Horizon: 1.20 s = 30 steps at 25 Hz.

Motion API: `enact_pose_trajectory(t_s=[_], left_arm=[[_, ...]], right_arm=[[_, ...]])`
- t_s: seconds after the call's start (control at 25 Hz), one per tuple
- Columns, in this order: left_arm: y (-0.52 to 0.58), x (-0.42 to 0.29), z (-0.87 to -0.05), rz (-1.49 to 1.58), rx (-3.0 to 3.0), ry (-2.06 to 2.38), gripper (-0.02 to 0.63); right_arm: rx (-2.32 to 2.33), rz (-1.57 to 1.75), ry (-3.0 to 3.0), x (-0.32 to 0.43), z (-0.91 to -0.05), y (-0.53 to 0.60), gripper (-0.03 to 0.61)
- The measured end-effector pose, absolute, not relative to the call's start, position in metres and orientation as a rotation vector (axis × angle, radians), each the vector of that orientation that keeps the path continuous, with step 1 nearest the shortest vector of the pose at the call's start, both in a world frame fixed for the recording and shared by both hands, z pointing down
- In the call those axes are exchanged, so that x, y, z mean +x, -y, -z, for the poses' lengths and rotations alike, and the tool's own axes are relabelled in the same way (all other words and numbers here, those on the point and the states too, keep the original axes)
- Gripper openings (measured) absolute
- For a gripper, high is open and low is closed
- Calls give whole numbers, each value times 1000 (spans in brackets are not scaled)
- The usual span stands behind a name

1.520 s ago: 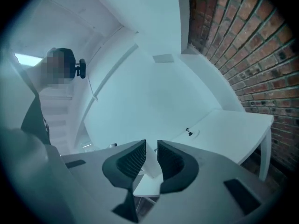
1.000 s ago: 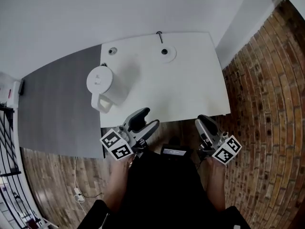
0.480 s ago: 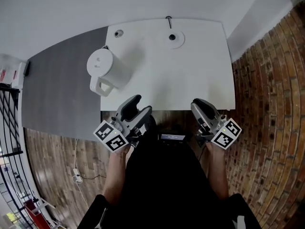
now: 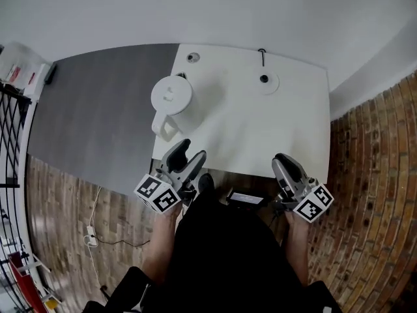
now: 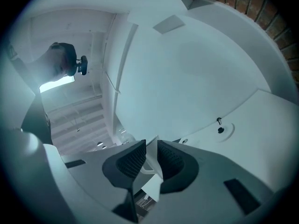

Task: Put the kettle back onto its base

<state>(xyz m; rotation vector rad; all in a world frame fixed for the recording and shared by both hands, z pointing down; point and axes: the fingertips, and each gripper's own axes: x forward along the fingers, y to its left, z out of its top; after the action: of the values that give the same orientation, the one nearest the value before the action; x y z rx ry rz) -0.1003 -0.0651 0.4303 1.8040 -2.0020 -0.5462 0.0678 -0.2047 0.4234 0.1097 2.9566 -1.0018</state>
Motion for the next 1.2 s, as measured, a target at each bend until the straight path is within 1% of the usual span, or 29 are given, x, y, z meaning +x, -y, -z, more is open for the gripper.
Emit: enact_pose_trajectory(t_s=[0.16, 0.52, 0.84, 1.04, 1.2], left_arm=[[40, -133, -445, 497, 1679, 2150, 282], [-2, -192, -473, 252, 1360, 2481, 282], [18, -219, -471, 90, 1476, 2501, 305], [36, -225, -476, -44, 1564, 2454, 304], [44, -228, -475, -83, 1588, 2449, 298]], right_arm=[[142, 1000, -2993, 53, -426, 196, 78], [141, 993, -3045, 34, -428, 191, 78], [104, 982, -3065, 25, -428, 189, 77], [66, 978, -3074, 26, -429, 190, 78], [34, 977, -3076, 27, -431, 191, 78]])
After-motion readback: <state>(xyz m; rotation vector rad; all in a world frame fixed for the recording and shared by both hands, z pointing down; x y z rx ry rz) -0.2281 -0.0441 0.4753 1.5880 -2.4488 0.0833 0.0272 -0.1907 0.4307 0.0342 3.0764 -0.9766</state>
